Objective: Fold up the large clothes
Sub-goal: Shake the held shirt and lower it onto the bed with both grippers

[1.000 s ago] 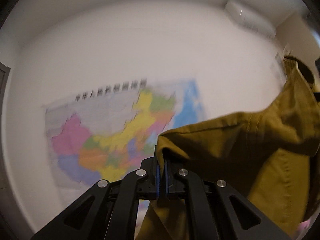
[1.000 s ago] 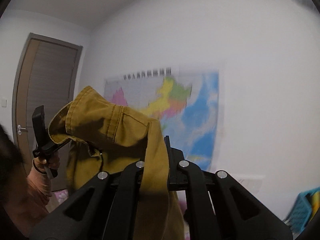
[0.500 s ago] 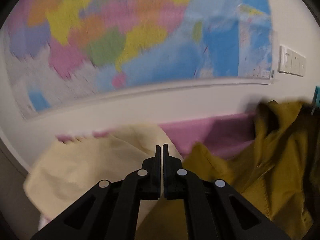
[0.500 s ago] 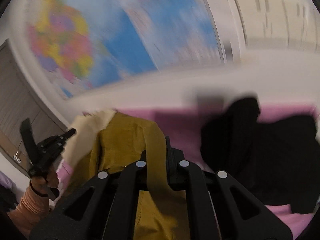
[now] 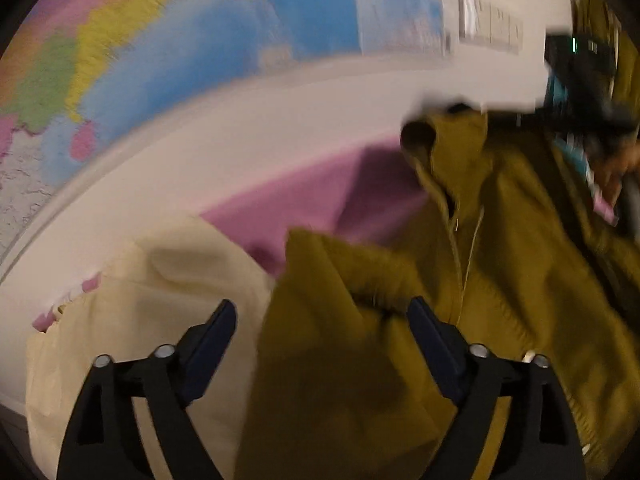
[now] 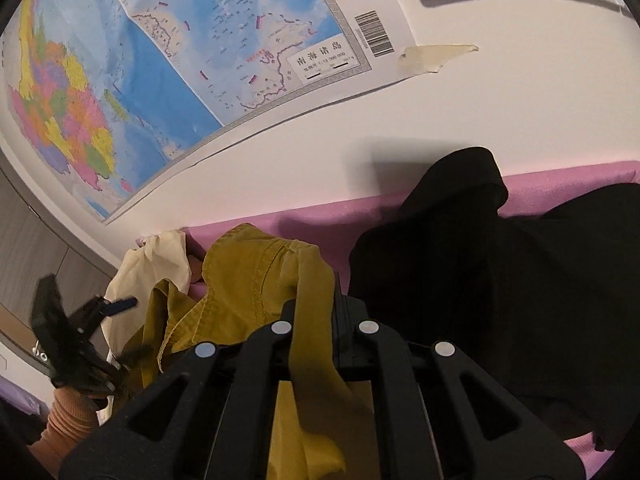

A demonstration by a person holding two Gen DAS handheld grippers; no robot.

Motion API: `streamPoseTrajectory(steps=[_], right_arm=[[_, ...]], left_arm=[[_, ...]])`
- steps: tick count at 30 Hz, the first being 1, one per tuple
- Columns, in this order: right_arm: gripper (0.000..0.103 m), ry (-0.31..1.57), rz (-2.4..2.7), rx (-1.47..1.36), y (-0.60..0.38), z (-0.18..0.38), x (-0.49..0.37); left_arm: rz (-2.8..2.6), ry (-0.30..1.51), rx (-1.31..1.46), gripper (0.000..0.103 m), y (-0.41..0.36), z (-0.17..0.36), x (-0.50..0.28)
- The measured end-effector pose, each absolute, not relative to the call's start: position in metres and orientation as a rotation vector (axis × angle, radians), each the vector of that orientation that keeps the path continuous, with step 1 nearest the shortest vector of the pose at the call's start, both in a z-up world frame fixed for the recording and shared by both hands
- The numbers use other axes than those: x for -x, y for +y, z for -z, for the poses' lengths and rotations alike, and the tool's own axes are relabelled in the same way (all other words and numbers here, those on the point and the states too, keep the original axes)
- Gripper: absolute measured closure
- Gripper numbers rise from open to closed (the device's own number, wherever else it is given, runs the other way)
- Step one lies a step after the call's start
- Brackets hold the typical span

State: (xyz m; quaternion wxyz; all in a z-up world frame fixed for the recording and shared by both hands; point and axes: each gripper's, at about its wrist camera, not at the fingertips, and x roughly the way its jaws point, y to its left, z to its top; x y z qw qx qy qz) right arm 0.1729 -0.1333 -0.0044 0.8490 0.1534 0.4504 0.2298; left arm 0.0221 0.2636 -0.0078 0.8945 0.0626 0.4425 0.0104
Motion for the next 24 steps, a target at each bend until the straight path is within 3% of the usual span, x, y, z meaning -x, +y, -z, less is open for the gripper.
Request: streamPoseTrajectory(steps=[2, 3, 4, 5, 7, 12, 16, 17, 18, 19, 21, 23, 24], right_arm=[[0.099, 0.950, -0.483, -0.329, -0.137, 0.006, -0.171], [0.099, 0.949, -0.484, -0.327, -0.139, 0.005, -0.170], [0.099, 0.950, -0.487, -0.330, -0.138, 0.005, -0.169], [0.099, 0.950, -0.496, -0.342, -0.139, 0.004, -0.168], [0.101, 0.928, -0.514, -0.351, -0.138, -0.006, -0.166], [0.102, 0.762, -0.533, -0.440, -0.152, -0.051, -0.168], [0.099, 0.841, -0.406, -0.478, -0.165, -0.024, -0.196], [0.088, 0.893, -0.361, -0.462, -0.164, -0.010, -0.202], [0.074, 0.938, -0.321, -0.428, -0.162, 0.003, -0.206], [0.071, 0.954, -0.308, -0.411, -0.161, 0.009, -0.206], [0.051, 0.955, -0.292, -0.390, -0.161, 0.010, -0.199], [0.044, 0.906, -0.315, -0.351, -0.165, -0.005, -0.179], [0.036, 0.890, -0.322, -0.316, -0.167, -0.014, -0.167]], left_arm=[[-0.021, 0.966, -0.146, 0.026, 0.262, 0.020, -0.026], [-0.047, 0.995, -0.169, 0.051, 0.262, 0.028, -0.030], [-0.068, 1.014, -0.180, 0.084, 0.263, 0.032, -0.034], [-0.113, 1.024, -0.162, 0.095, 0.269, 0.033, -0.038], [-0.136, 0.998, -0.055, 0.099, 0.287, 0.022, -0.043], [-0.216, 0.859, 0.090, 0.100, 0.326, -0.027, -0.046], [-0.261, 0.881, 0.137, 0.098, 0.350, -0.028, -0.064], [-0.274, 0.897, 0.137, 0.095, 0.350, -0.021, -0.071], [-0.305, 0.934, 0.130, 0.080, 0.353, -0.011, -0.078], [-0.334, 0.964, 0.123, 0.059, 0.355, -0.002, -0.083], [-0.366, 0.966, 0.096, 0.056, 0.359, 0.007, -0.078], [-0.352, 0.942, 0.085, 0.050, 0.358, 0.006, -0.070], [-0.343, 0.934, 0.083, 0.042, 0.357, 0.003, -0.066]])
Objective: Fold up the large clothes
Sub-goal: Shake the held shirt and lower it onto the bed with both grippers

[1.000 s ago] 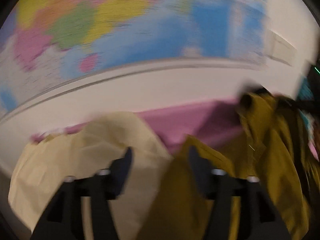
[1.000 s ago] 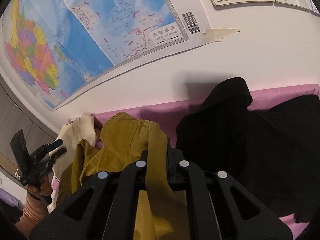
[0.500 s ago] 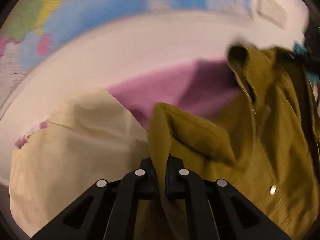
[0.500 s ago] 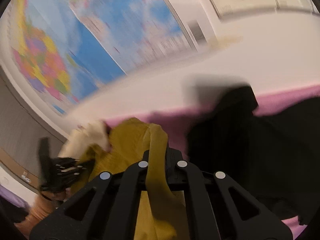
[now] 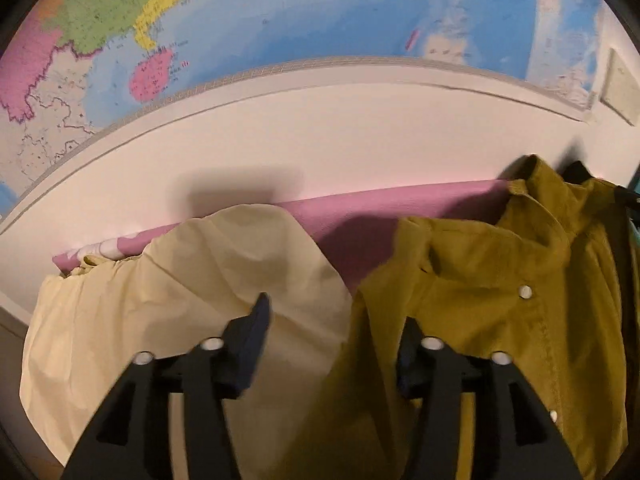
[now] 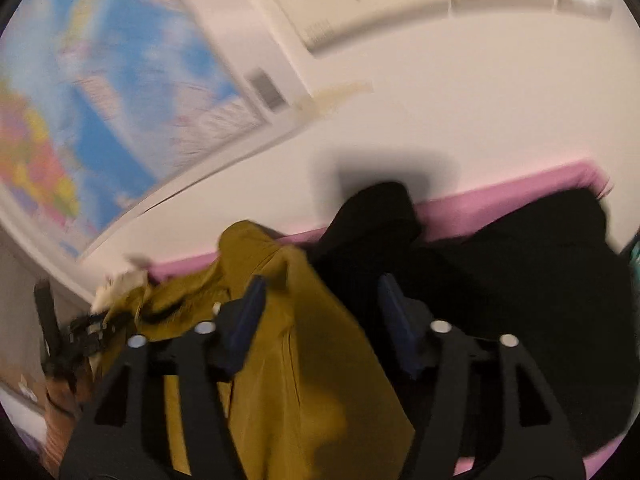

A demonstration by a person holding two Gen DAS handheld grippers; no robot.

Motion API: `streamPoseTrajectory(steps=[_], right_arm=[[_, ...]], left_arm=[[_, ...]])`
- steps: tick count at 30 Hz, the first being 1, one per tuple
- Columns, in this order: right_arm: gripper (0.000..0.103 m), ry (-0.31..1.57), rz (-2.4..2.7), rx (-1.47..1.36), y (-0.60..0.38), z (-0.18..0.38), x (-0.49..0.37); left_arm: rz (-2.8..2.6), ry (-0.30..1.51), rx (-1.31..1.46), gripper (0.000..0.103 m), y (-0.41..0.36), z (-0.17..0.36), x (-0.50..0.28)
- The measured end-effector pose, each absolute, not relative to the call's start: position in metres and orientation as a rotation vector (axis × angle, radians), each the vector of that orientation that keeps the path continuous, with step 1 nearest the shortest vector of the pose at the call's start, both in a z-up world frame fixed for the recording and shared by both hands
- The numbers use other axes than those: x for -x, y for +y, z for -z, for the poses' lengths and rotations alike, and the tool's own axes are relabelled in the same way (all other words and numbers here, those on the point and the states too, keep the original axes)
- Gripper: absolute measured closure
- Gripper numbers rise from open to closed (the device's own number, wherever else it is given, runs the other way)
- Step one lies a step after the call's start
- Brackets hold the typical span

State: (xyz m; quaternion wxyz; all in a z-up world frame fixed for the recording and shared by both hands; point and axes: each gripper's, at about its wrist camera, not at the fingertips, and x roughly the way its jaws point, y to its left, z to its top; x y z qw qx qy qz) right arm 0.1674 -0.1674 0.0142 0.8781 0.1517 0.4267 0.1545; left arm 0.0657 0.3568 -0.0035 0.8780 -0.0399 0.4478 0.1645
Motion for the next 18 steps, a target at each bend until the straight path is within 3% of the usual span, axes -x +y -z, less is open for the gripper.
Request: streamPoseTrajectory(steps=[2, 4, 11, 13, 14, 15, 16, 17, 18], right_arm=[[0.020, 0.858, -0.357, -0.236, -0.171, -0.034, -0.133], [0.020, 0.851, -0.397, -0.154, -0.170, -0.045, -0.095], [0.012, 0.955, -0.447, 0.101, -0.169, -0.017, 0.052], [0.014, 0.983, -0.412, 0.182, -0.167, 0.000, 0.075], [0.022, 0.986, -0.392, 0.222, -0.166, 0.005, 0.077], [0.048, 0.995, -0.375, 0.249, -0.165, 0.011, 0.078], [0.063, 1.010, -0.368, 0.244, -0.171, 0.014, 0.076], [0.089, 1.020, -0.362, 0.201, -0.180, 0.013, 0.071], [0.095, 1.003, -0.351, 0.145, -0.192, 0.006, 0.064]], left_arm=[[-0.313, 0.902, 0.065, 0.040, 0.349, -0.005, -0.051], [-0.276, 0.869, 0.031, 0.033, 0.336, -0.014, -0.035], [-0.167, 0.810, -0.029, 0.027, 0.279, -0.012, 0.012], [-0.165, 0.817, -0.047, 0.025, 0.267, -0.008, 0.023], [-0.166, 0.824, -0.058, 0.025, 0.257, -0.010, 0.028], [-0.162, 0.832, -0.062, 0.025, 0.255, -0.008, 0.032], [-0.161, 0.841, -0.063, 0.025, 0.251, -0.004, 0.037], [-0.160, 0.847, -0.065, 0.025, 0.250, -0.002, 0.041], [-0.161, 0.851, -0.067, 0.025, 0.249, -0.001, 0.045]])
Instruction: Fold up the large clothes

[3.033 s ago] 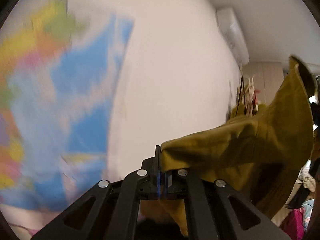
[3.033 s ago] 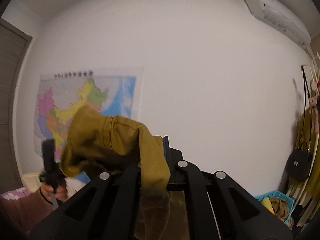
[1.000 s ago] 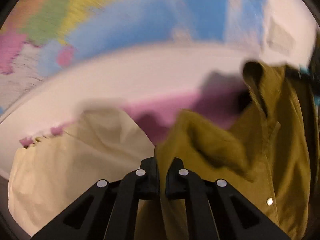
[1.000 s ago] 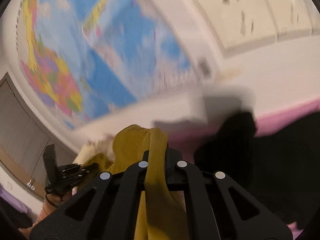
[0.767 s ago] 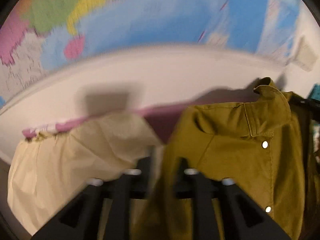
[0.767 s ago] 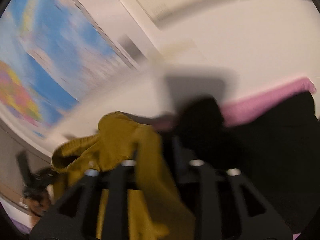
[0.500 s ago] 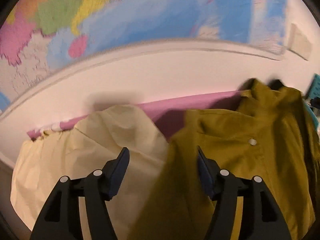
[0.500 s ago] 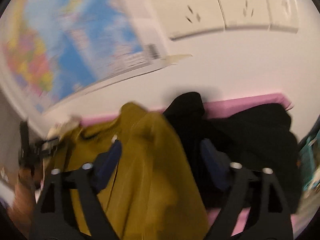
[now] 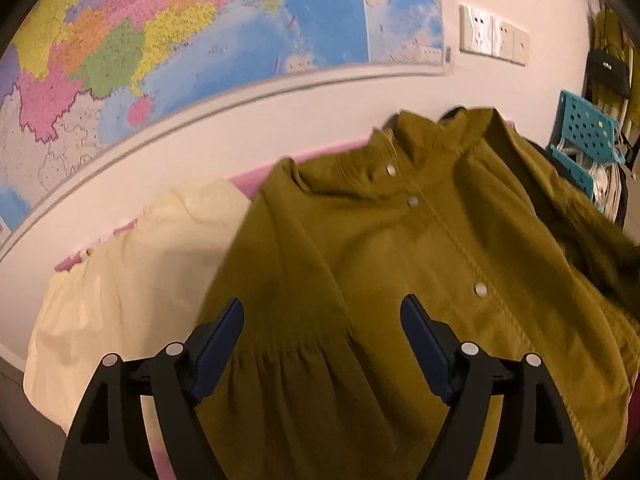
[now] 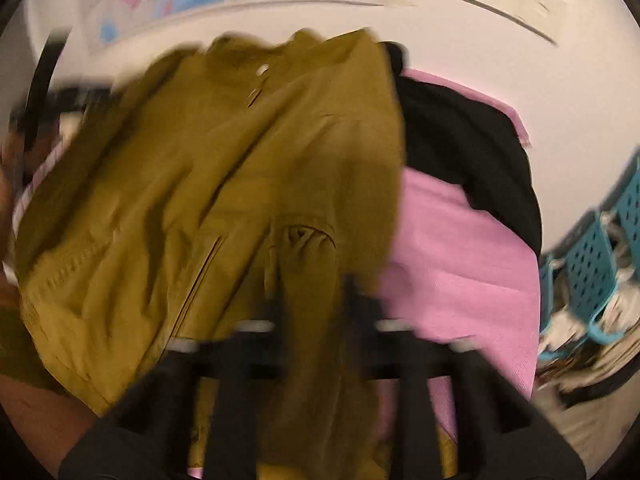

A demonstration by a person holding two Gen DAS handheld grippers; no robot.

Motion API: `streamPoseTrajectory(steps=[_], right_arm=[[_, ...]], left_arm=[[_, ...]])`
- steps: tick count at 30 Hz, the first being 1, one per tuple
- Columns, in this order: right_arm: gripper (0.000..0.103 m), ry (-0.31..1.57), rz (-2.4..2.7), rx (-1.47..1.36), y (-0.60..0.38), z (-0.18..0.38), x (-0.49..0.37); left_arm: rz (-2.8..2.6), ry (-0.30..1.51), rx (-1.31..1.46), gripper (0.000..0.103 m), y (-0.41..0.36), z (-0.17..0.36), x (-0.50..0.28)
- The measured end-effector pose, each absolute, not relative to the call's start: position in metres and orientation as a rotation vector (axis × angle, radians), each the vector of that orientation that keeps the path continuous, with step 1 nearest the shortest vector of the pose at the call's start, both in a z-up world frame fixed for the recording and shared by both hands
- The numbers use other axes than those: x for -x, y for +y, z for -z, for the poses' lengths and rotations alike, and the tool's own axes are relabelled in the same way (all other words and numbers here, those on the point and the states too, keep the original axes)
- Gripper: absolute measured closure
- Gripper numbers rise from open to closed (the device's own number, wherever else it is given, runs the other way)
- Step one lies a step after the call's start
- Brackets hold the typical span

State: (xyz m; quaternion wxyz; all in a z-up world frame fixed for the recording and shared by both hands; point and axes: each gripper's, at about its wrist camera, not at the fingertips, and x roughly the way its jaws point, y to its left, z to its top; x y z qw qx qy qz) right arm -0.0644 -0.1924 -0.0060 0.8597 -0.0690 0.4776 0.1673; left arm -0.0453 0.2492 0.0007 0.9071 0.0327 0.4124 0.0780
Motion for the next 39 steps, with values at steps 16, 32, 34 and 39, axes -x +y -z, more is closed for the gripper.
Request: streamPoseTrajectory(steps=[16, 32, 34, 39], right_arm=[[0.038, 0.978, 0.039, -0.380, -0.351, 0.051, -0.012], [0.027, 0.769, -0.185, -0.267, -0.312, -0.011, 0.077], [0.027, 0.746, -0.263, -0.237, -0.297, -0.020, 0.087], [0.027, 0.790, -0.401, -0.241, -0.267, -0.007, 0.105]], left_arm=[[-0.146, 0.934, -0.051, 0.018, 0.214, 0.026, 0.131], [-0.399, 0.860, 0.053, 0.098, 0.280, -0.033, 0.167], [-0.494, 0.829, 0.066, 0.097, 0.309, -0.049, 0.177], [-0.813, 0.928, -0.174, 0.047, 0.347, -0.019, 0.175]])
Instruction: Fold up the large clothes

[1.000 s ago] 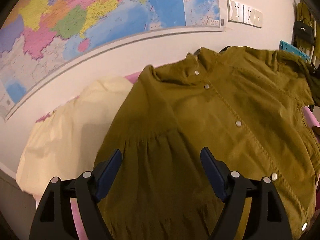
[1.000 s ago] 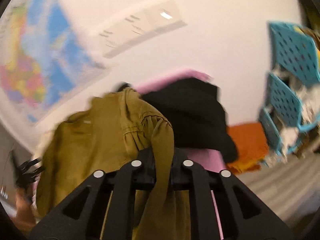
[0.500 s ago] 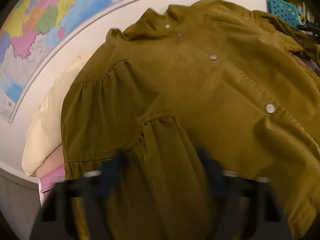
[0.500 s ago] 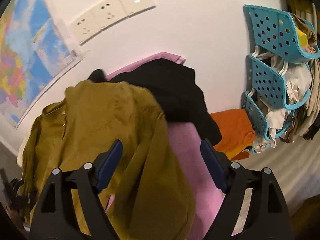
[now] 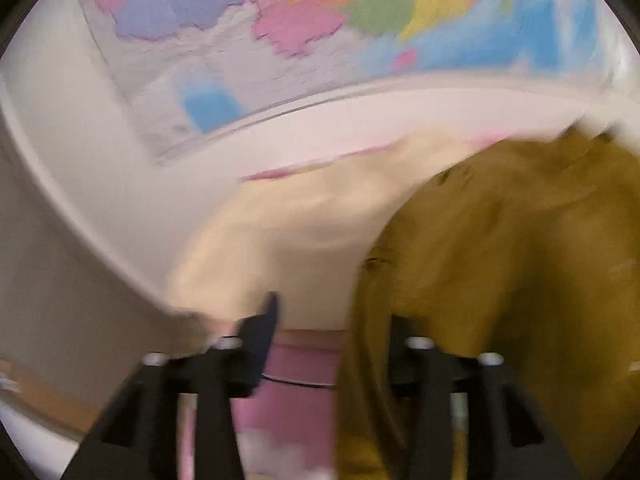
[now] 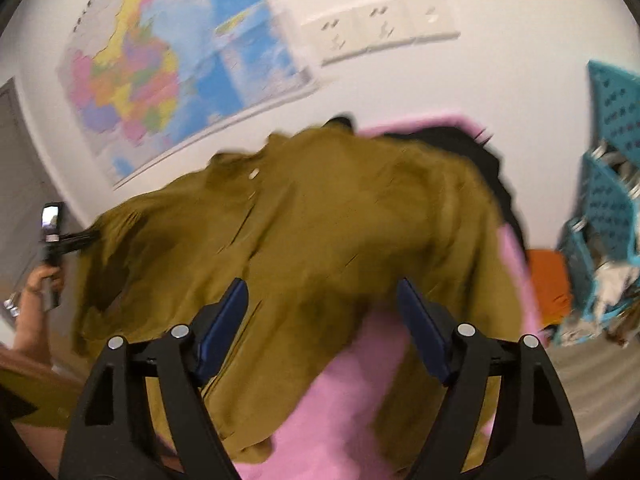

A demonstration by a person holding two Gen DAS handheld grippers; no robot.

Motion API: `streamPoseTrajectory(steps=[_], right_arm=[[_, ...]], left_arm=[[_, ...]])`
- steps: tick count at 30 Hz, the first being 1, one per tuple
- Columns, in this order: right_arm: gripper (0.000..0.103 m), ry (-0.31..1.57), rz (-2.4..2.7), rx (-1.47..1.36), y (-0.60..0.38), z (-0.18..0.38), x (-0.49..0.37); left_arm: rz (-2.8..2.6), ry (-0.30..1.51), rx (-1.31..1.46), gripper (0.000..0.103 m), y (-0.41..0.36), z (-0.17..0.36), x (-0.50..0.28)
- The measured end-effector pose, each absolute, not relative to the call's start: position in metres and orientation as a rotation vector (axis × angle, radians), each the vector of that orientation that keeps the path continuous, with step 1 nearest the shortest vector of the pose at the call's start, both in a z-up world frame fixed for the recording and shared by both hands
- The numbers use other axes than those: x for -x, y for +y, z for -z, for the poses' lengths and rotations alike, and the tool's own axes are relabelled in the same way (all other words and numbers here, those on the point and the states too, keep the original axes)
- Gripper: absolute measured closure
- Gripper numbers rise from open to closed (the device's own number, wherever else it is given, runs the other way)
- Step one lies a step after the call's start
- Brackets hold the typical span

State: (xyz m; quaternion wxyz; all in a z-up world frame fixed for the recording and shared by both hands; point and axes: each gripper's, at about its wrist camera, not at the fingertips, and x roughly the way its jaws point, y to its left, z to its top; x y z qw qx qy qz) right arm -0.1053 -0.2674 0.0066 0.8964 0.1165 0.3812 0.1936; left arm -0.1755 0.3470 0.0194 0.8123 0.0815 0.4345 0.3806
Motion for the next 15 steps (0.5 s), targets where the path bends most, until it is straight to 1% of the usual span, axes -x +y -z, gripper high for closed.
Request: streamPoseTrajectory(steps=[1, 3, 5, 6, 9, 11, 12, 15], right_arm=[[0.027, 0.808, -0.414, -0.250, -0.264, 0.000, 0.108], [0.027, 0.850, -0.434, -0.270, -0.257, 0.019, 0.115], [0.026, 0.872, -0.456, -0.305, -0.253, 0.033, 0.126], [0.024, 0.873, -0.466, -0.320, -0.253, 0.036, 0.130], [0.021, 0.870, -0.514, -0.387, -0.253, 0.043, 0.152], [0.020, 0.865, -0.546, -0.405, -0.250, 0.045, 0.165], [0.020, 0.865, -0.570, -0.414, -0.248, 0.048, 0.172], [0.020, 0.873, -0.612, -0.422, -0.236, 0.059, 0.190]], left_arm=[[-0.839, 0.950, -0.232, 0.040, 0.347, -0.009, 0.174], [-0.831, 0.997, -0.263, 0.040, 0.343, 0.013, 0.173], [-0.782, 0.973, -0.227, 0.041, 0.332, 0.017, 0.179], [-0.718, 0.932, -0.181, 0.040, 0.324, 0.010, 0.186], [-0.513, 0.743, -0.017, 0.026, 0.309, -0.025, 0.216], [-0.368, 0.639, 0.050, 0.025, 0.296, -0.046, 0.233], [-0.284, 0.608, 0.064, 0.021, 0.287, -0.051, 0.241], [-0.160, 0.619, 0.010, 0.020, 0.249, -0.045, 0.249]])
